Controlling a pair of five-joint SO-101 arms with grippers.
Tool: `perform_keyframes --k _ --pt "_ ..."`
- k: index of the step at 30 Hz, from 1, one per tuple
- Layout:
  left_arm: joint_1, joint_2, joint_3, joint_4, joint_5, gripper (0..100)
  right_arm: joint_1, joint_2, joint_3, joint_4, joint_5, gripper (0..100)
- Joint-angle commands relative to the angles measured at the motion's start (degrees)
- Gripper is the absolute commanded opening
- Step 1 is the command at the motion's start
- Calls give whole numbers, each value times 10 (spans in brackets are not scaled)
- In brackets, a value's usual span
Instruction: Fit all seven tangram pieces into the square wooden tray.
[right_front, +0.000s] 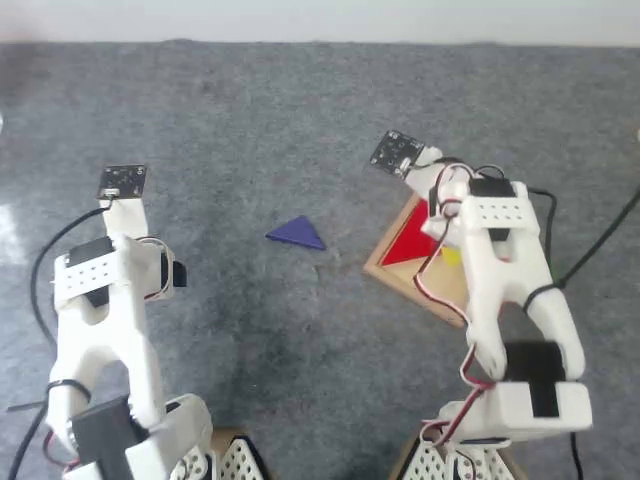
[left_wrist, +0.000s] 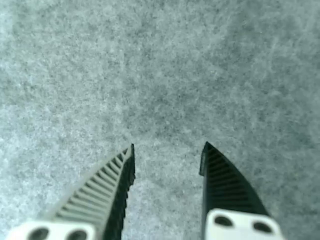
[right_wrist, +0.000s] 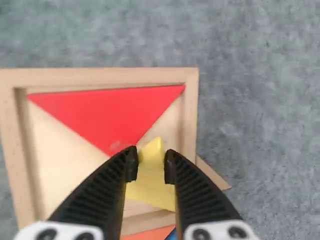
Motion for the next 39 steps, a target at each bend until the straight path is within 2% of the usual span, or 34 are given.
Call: perform_keyframes --k 1,7,11,15,20,23,26,30,36,39 --pt "3 -27 -7 5 5 211 21 23 -55 -10 -4 152" --pt "3 -27 -6 5 5 211 20 70 -110 -6 -39 392" --pt "3 -27 -6 4 4 211 17 70 -117 -5 -40 481" --pt "3 -27 -6 5 4 211 25 74 -116 -5 -40 487" --pt "3 -27 -6 4 4 211 102 72 -101 -5 -44 487" --pt "4 -27 -5 3 4 211 132 78 -87 5 -96 487" --pt "4 -27 -5 3 4 211 135 86 -72 58 -124 487" --pt "4 -27 -4 3 5 211 133 114 -76 49 -174 487" --pt "4 -27 -4 2 5 211 119 185 -164 40 -244 487" --pt "12 -27 -3 2 5 211 104 207 -213 54 -315 487"
